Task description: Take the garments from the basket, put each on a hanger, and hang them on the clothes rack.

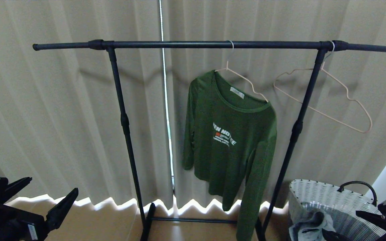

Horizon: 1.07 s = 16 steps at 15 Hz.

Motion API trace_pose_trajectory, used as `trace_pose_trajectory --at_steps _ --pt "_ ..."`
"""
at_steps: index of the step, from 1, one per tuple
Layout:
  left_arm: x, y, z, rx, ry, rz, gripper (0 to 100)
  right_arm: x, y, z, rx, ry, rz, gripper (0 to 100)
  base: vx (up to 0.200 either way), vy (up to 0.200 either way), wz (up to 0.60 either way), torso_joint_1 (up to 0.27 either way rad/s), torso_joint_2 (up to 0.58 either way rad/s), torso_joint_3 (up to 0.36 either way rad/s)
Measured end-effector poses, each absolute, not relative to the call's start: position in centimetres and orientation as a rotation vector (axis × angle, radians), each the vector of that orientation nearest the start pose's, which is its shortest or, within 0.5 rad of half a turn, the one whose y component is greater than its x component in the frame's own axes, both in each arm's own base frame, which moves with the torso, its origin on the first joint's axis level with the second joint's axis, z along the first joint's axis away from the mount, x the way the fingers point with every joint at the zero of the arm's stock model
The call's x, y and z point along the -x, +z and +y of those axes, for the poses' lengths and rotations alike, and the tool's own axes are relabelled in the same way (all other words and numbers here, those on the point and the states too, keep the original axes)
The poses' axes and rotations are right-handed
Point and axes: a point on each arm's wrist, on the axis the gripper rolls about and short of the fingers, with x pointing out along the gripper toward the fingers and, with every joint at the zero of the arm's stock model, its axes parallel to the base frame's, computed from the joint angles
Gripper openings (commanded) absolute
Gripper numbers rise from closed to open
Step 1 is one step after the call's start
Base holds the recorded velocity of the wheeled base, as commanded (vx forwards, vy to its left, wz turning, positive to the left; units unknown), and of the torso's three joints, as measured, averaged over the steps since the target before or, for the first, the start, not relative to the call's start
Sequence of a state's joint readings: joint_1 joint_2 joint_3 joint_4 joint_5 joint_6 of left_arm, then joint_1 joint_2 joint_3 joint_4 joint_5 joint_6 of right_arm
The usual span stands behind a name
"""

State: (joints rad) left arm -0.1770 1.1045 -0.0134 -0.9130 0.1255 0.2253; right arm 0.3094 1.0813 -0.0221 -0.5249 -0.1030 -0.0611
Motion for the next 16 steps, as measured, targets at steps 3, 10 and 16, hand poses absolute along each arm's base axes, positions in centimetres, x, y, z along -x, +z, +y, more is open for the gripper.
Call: trace_pose_trajectory --at_steps 3,10,16 --pt "-11.21 13.01 -1.73 -0.251 -0.071 0.166 100 -9.47 9.77 2.78 0.168 0.217 0.515 100 0.000 0.000 0.00 -0.045 0.10 0.059" --pt "-11.08 12.87 -1.69 -0.255 -0.071 0.169 100 -9.37 9.63 2.75 0.170 0.214 0.519 100 0.000 0.000 0.00 0.000 0.00 0.000" --pt "-10.98 12.92 -1.63 -0.253 -0.066 0.164 100 -9.01 9.43 2.66 0.190 0.226 0.516 100 0.000 0.000 0.00 0.000 0.00 0.000"
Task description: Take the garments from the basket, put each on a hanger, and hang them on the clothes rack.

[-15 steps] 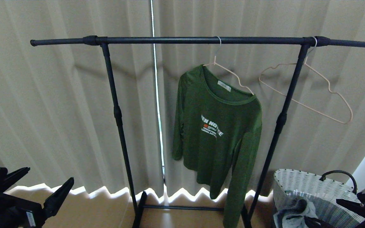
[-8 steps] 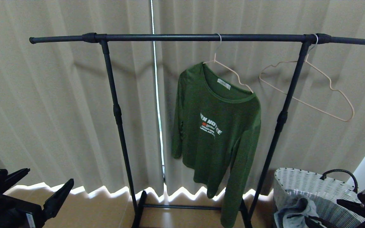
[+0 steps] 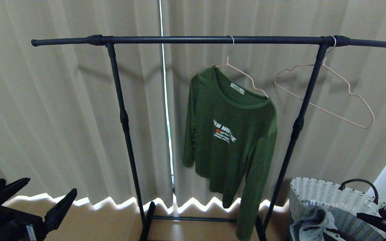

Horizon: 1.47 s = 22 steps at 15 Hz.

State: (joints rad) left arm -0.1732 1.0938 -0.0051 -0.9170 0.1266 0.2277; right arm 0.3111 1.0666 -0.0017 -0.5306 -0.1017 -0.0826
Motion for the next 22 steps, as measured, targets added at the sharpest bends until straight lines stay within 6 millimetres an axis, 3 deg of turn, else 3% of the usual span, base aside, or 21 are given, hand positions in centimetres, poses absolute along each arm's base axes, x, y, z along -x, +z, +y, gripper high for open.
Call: trace_pose_trajectory --at_steps 4,14,22 --pt "-10.84 13.03 -1.61 -0.251 -0.064 0.153 100 -8.90 9.43 2.60 0.225 0.230 0.511 100 0.000 0.000 0.00 -0.033 0.08 0.051" --pt "-10.74 12.95 -1.59 -0.251 -0.064 0.156 100 -8.88 9.42 2.59 0.225 0.230 0.511 100 0.000 0.000 0.00 -0.137 0.41 0.269" --pt "-10.72 12.96 -1.59 -0.251 -0.064 0.154 100 -8.86 9.43 2.58 0.223 0.230 0.509 100 0.000 0.000 0.00 -0.014 0.04 0.025"
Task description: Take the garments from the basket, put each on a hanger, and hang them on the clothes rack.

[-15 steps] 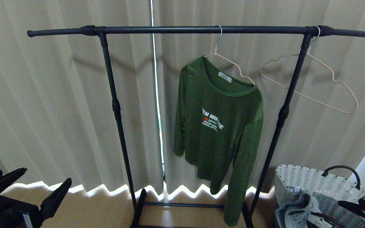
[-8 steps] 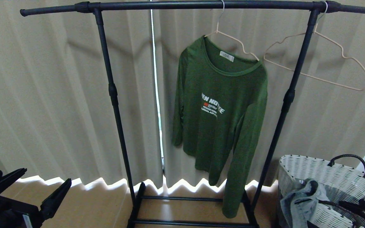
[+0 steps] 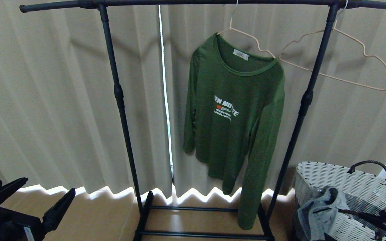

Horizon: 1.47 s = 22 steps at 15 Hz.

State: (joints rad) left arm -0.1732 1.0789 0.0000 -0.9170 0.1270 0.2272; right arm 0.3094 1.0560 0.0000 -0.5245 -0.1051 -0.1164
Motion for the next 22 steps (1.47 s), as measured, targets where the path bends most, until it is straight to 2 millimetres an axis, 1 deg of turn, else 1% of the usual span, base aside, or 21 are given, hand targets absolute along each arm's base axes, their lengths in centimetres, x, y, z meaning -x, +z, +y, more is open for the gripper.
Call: trace_pose_trajectory --at_steps 4,9,11,13,15,17,19,22 --pt "-10.6 13.0 -1.6 -0.250 -0.062 0.148 100 -8.6 9.2 2.5 0.228 0.233 0.541 100 0.000 0.000 0.00 0.000 0.00 0.000" --pt "-10.1 13.4 -1.3 -0.234 -0.040 0.112 100 -8.6 9.3 2.5 0.238 0.235 0.519 100 0.000 0.000 0.00 0.000 0.00 0.000" --pt "-9.6 13.8 -0.9 -0.213 -0.005 0.077 100 -8.5 9.7 2.5 0.258 0.240 0.489 100 0.000 0.000 0.00 0.000 0.00 0.000" --pt "-8.9 14.3 -0.4 -0.215 0.049 0.035 100 -8.7 10.6 2.5 0.261 0.234 0.439 100 0.000 0.000 0.00 0.000 0.00 0.000" --pt "-8.2 14.6 -0.2 -0.217 0.071 -0.008 100 -8.6 10.9 2.4 0.262 0.200 0.415 100 0.000 0.000 0.00 0.000 0.00 0.000" --pt "-7.8 14.7 -0.2 -0.217 0.072 -0.022 100 -8.4 11.1 2.2 0.263 0.170 0.400 100 0.000 0.000 0.00 0.000 0.00 0.000" --pt "-7.6 14.3 -0.2 -0.223 0.055 0.013 100 -8.3 11.2 2.1 0.262 0.166 0.396 100 0.000 0.000 0.00 0.000 0.00 0.000" --pt "-7.4 14.3 -0.5 -0.216 0.024 0.008 100 -8.3 11.1 2.1 0.262 0.163 0.396 100 0.000 0.000 0.00 0.000 0.00 0.000"
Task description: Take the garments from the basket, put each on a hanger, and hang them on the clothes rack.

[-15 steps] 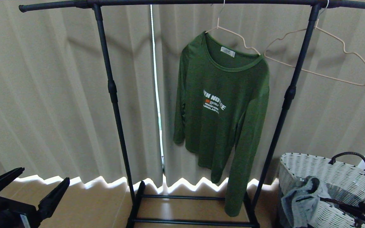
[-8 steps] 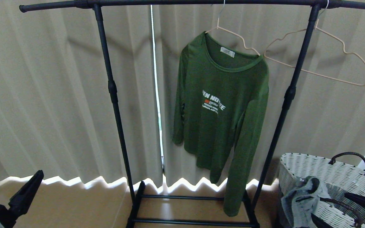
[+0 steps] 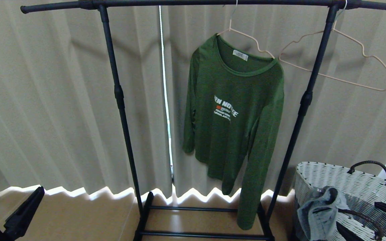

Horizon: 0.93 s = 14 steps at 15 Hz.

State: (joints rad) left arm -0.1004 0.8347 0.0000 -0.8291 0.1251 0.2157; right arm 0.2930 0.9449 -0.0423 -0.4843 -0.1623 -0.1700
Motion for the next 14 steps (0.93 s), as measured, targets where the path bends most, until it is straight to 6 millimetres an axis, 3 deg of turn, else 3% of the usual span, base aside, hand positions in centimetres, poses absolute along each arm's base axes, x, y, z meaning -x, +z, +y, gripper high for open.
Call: trace_pose_trajectory --at_steps 8,14 --pt "-7.28 13.61 -0.49 -0.226 0.012 0.072 100 -8.19 10.92 1.84 0.272 0.140 0.412 100 0.000 0.000 0.00 0.000 0.00 0.000" --pt "-7.22 13.37 -0.51 -0.230 0.006 0.094 100 -8.25 11.01 1.86 0.275 0.141 0.410 100 0.000 -0.200 0.00 0.004 0.00 0.002"
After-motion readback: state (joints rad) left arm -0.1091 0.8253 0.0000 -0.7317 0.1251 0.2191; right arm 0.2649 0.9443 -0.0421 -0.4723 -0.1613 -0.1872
